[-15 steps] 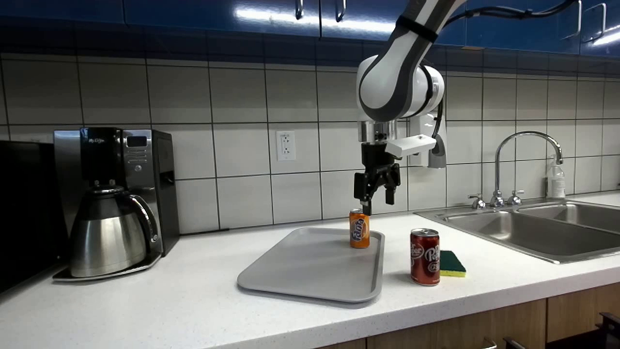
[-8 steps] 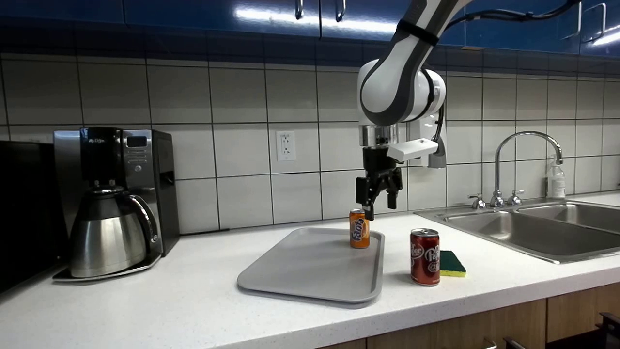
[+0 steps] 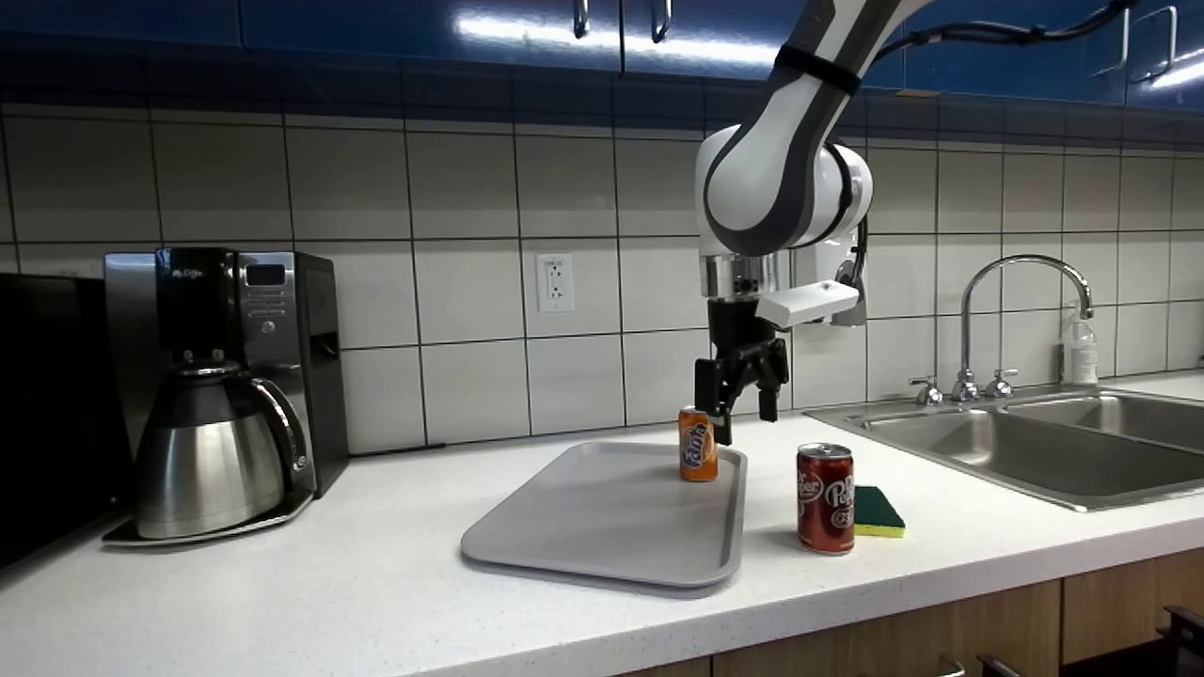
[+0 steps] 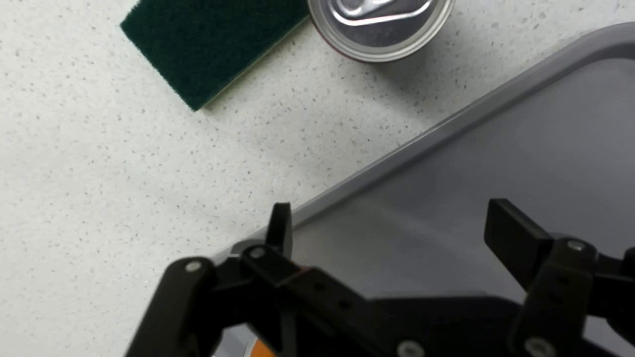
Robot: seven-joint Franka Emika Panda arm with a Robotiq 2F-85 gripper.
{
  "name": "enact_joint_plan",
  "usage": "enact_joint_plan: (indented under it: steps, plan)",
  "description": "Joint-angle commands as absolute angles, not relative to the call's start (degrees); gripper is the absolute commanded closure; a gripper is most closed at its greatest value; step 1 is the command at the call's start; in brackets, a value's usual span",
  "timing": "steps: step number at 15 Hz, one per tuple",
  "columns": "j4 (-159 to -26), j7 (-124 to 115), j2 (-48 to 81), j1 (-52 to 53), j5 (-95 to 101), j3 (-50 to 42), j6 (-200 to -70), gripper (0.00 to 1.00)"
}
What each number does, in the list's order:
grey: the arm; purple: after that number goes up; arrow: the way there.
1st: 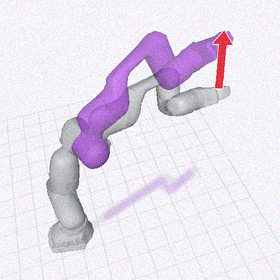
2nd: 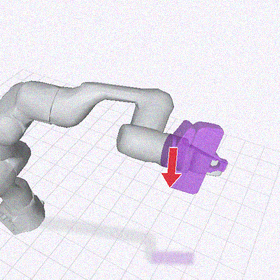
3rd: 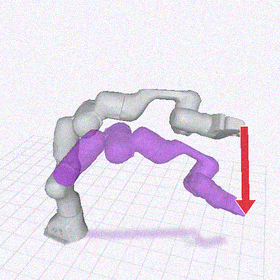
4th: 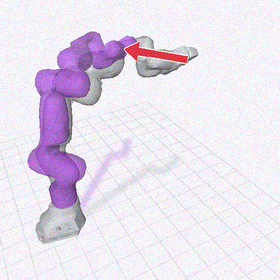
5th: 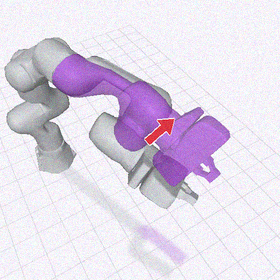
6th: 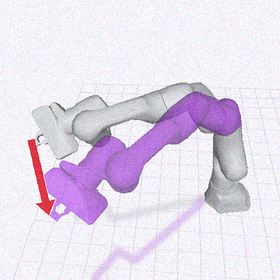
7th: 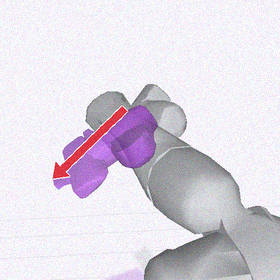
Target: Place the cans on the tray
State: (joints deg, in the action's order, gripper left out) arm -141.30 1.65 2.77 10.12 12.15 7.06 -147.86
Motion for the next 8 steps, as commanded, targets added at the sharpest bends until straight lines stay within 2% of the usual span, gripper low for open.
enact_joint_plan:
  steps: [1, 8]
  plan:
    - [-143.78, -2.09, 1.32, 10.01, 14.21, 7.56, -149.78, 0.0]
    - [-146.76, -4.73, 1.03, 9.74, 16.23, 7.15, -154.08, 0.0]
